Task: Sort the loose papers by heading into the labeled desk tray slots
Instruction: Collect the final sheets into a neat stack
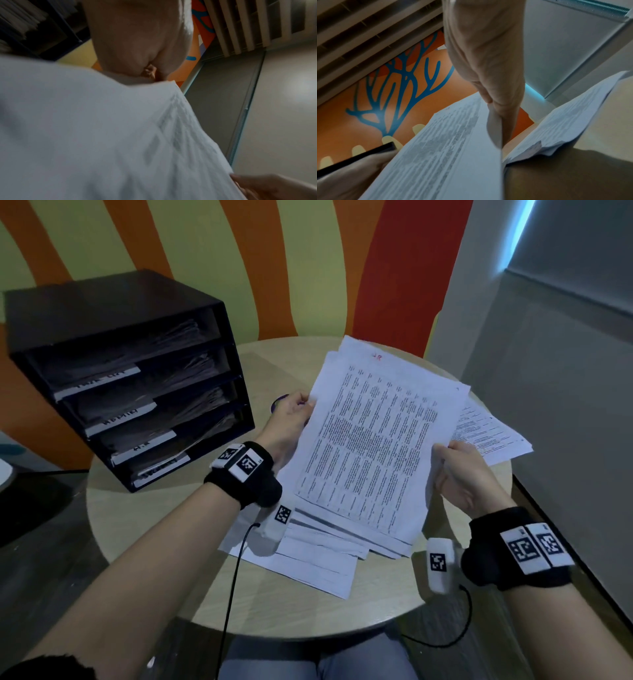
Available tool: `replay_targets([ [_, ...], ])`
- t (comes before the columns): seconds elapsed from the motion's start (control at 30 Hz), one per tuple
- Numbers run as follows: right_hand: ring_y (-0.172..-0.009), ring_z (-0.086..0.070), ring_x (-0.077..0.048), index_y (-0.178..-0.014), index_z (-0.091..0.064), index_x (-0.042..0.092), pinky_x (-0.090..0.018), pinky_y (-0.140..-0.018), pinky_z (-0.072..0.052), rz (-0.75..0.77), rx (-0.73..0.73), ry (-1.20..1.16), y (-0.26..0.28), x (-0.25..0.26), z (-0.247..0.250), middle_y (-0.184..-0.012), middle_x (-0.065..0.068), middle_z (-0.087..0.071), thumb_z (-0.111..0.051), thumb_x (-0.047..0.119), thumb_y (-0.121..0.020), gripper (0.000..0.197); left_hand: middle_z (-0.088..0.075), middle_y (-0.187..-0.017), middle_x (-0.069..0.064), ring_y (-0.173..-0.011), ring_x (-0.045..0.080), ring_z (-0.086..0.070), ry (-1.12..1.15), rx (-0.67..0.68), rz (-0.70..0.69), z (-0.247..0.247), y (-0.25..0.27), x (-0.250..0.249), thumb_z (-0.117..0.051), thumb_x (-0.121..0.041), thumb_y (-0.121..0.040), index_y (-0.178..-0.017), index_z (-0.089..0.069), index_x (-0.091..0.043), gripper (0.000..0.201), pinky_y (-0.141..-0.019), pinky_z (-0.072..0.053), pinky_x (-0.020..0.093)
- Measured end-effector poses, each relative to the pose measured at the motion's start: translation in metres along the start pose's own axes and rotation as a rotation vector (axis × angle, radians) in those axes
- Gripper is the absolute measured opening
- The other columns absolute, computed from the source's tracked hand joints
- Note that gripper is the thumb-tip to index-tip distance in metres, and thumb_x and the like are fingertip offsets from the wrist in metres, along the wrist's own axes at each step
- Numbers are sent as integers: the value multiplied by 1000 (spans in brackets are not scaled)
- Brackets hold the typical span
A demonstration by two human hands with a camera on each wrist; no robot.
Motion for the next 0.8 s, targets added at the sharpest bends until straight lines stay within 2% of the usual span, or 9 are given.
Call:
replay_targets([
  [0.1, -51, -53, -21, -60, -59, 10, -31, -52, -42, 18, -5, -6, 4, 2, -7, -59, -6, -55, -38, -17, -84, 42, -65, -105, 2, -96, 18, -61, -81, -26, 25, -11, 3, -5, -56, -49, -92, -118, -49, -17, 42, -94, -47, 38],
  [0.2, -81, -69, -23, -116, -52, 8, -32, -61, -51, 137, -74, -31, 9, 14, -8, -95, -7, -71, -47, -16, -84, 40, -63, -106, 2, -87, 9, -63, -63, 34, -77, -23, 13, -20, -62, -7, -92, -135, -36, -12, 51, -78, -54, 26],
  [0.27, -87, -68, -12, -118, -54, 8, -30, -71, -55, 348, -155, 49, 17, 30, -6, -98, 2, -70, -47, -13, -86, 39, -65, -98, 7, -76, 8, -65, -182, 39, -179, -27, 16, -37, -56, 8, -91, -126, -49, -4, 37, -66, -55, 27],
  [0.33, -88, -63, -10, -108, -57, 5, -28, -77, -53, 564, -178, 114, 32, 49, -7, -98, 1, -66, -46, -8, -88, 26, -67, -101, 12, -84, 15, -68, -206, 24, -250, -29, 18, -57, -55, 6, -93, -118, -56, -3, 26, -73, -58, 33],
  [0.43, -93, -61, -10, -104, -54, 12, -24, -80, -52, 711, -135, 64, 45, 65, -8, -101, -2, -63, -47, -6, -91, 23, -66, -97, -2, -82, 1, -66, -147, 9, -305, -30, 16, -71, -54, 4, -94, -109, -56, -10, 21, -73, -55, 19],
  [0.57, -100, -68, -13, -115, -54, 11, -25, -81, -56, 610, -53, 44, 43, 63, -6, -109, 0, -69, -63, -3, -87, 33, -65, -105, -3, -95, 7, -66, -267, 179, -159, -23, 13, -58, -55, 4, -93, -122, -52, -7, 31, -84, -55, 23],
  [0.67, -95, -70, -20, -104, -64, 13, -37, -82, -58, 444, -73, 158, 31, 50, 0, -100, 0, -72, -61, -5, -85, 26, -64, -114, 2, -104, 15, -62, -495, 319, 92, -8, 9, -28, -59, 2, -91, -128, -49, -9, 40, -97, -50, 34],
  [0.73, -96, -68, -34, -95, -68, 4, -48, -84, -56, 360, -143, 188, 22, 44, 8, -98, -16, -72, -60, -4, -82, 17, -57, -127, 12, -107, 20, -57, -634, 188, 200, 10, 3, -8, -67, -6, -89, -134, -44, -8, 51, -102, -46, 38],
  [0.8, -85, -66, -33, -96, -62, -9, -40, -73, -49, 323, -219, 176, 17, 44, 18, -100, -28, -66, -59, -2, -81, 17, -47, -140, 15, -121, 26, -51, -801, 41, 297, 30, -1, 6, -74, -20, -86, -141, -36, -7, 69, -102, -42, 35],
])
Point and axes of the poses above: each hand's wrist, its own y-axis away from the middle knuckle, its own z-axis out of the back of the hand, x = y × z, the point moved 2 cm from there along -y, towards the middle knuckle
